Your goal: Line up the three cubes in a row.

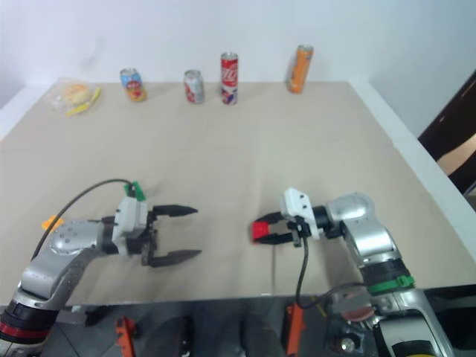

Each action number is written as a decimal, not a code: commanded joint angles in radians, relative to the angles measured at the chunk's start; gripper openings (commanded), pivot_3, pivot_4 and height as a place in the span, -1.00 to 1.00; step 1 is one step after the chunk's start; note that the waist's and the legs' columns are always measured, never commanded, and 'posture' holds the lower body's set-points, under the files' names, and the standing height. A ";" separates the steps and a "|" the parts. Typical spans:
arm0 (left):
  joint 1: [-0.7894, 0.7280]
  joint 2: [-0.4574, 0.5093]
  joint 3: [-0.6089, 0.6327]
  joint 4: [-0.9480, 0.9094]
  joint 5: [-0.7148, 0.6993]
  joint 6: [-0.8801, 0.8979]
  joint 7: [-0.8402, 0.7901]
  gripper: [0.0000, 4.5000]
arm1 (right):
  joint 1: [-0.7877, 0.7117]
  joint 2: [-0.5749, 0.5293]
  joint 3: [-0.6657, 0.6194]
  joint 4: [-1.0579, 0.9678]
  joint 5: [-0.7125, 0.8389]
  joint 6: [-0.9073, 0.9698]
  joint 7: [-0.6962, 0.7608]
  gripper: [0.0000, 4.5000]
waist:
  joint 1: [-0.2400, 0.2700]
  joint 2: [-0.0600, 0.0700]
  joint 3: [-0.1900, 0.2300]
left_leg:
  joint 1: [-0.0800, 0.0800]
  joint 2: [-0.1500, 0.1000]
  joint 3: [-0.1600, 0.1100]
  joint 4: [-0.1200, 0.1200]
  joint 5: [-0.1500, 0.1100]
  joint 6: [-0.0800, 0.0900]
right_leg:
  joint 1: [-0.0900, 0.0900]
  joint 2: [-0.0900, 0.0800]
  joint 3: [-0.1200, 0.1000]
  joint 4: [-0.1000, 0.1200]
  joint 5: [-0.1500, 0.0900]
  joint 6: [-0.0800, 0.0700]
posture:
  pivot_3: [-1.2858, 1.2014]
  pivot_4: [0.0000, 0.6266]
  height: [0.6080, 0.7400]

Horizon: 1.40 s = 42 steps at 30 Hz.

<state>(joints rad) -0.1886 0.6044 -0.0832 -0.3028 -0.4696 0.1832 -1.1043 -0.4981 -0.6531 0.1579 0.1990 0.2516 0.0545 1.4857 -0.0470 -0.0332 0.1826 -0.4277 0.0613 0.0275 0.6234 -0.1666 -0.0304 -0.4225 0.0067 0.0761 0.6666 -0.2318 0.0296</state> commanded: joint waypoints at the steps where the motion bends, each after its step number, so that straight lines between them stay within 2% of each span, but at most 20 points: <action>1: 0.004 0.005 0.003 -0.045 -0.008 0.006 0.007 1.00 | -0.011 0.000 0.001 0.009 0.010 -0.026 0.016 -0.44 | 0.000 0.000 0.000 | 0.000 0.000 0.000 0.000 0.000 0.000 | 0.000 0.000 0.000 0.000 0.000 0.000 | 0.03 -0.52 1.00; 4: 0.005 0.006 0.005 -0.052 -0.009 0.013 0.013 1.00 | -0.016 0.001 0.005 0.023 0.009 -0.034 0.022 -0.44 | 0.000 0.000 0.000 | 0.000 0.000 0.000 0.000 0.000 0.000 | 0.000 0.000 0.000 0.000 0.000 0.000 | 0.03 -0.52 1.00; 7: 0.008 0.005 0.007 -0.060 -0.009 0.020 0.018 1.00 | -0.021 0.001 0.007 0.030 0.010 -0.038 0.026 0.21 | 0.000 0.000 0.000 | 0.000 0.000 0.000 0.000 0.000 0.000 | 0.000 0.000 0.000 0.000 0.000 0.000 | 0.03 -0.52 1.00; 12: 0.015 0.001 0.005 -0.070 -0.008 0.029 0.035 1.00 | -0.032 0.000 0.007 0.031 0.018 -0.035 0.033 0.98 | 0.000 0.000 0.000 | 0.000 0.000 0.000 0.000 0.000 0.000 | 0.000 0.000 0.000 0.000 0.000 0.000 | 0.03 -0.52 1.00; 17: -0.013 0.034 0.094 -0.039 -0.040 0.065 0.069 1.00 | -0.078 0.007 -0.047 -0.095 0.146 0.139 -0.002 0.99 | -0.001 0.000 0.000 | 0.000 0.000 0.000 0.000 0.000 0.000 | 0.000 0.000 0.000 0.000 0.000 0.000 | 0.03 -0.52 1.00; 21: -0.091 0.113 0.194 0.118 -0.041 0.056 0.036 1.00 | -0.140 0.059 -0.074 -0.209 0.231 0.264 -0.105 0.99 | 0.000 0.000 0.000 | 0.001 0.002 -0.002 0.000 0.000 0.000 | -0.001 0.004 0.000 0.001 0.001 -0.002 | 0.03 -0.52 1.00; 24: -0.163 0.171 0.212 0.250 -0.023 0.038 -0.023 1.00 | -0.178 0.094 -0.058 -0.247 0.239 0.322 -0.162 0.99 | 0.000 0.000 0.000 | 0.001 0.003 -0.003 -0.001 0.000 0.000 | -0.001 0.004 -0.001 0.001 0.001 -0.003 | 0.03 -0.52 1.00; 29: -0.338 0.251 0.166 0.586 0.061 -0.039 -0.178 1.00 | -0.223 0.155 -0.016 -0.250 0.219 0.378 -0.231 0.99 | 0.000 0.000 0.000 | -0.003 0.003 -0.002 0.000 0.000 0.000 | -0.005 0.004 -0.001 0.001 0.001 -0.003 | 0.03 -0.52 1.00; 34: -0.506 0.241 0.112 0.890 0.171 -0.174 -0.261 1.00 | -0.222 0.188 0.010 -0.250 0.184 0.364 -0.281 0.99 | 0.003 0.000 0.000 | -0.005 0.002 -0.002 -0.001 0.000 0.000 | -0.007 0.004 -0.001 0.001 0.002 0.001 | 0.03 -0.52 1.00; 37: -0.568 0.236 0.084 1.008 0.221 -0.219 -0.295 1.00 | -0.217 0.197 0.008 -0.266 0.181 0.367 -0.306 0.99 | 0.003 -0.001 0.000 | -0.015 0.003 -0.002 0.000 0.000 0.000 | -0.017 0.004 -0.001 0.003 0.003 0.001 | 0.03 -0.52 1.00; 42: -0.608 0.208 0.048 1.136 0.286 -0.283 -0.322 1.00 | -0.202 0.193 0.003 -0.288 0.184 0.371 -0.333 0.99 | 0.003 -0.001 0.000 | -0.015 0.002 -0.002 0.000 0.000 0.000 | -0.018 0.004 -0.001 0.008 0.001 0.001 | 0.03 -0.52 1.00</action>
<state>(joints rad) -0.7774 0.8142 -0.0324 0.8107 -0.1995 -0.0704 -1.4065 -0.7010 -0.4565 0.1822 -0.0405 0.4263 0.4298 1.1632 -0.0442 -0.0341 0.1821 -0.4425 0.0638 0.0258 0.6240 -0.1669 -0.0306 -0.4411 0.0109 0.0753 0.6756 -0.2315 0.0306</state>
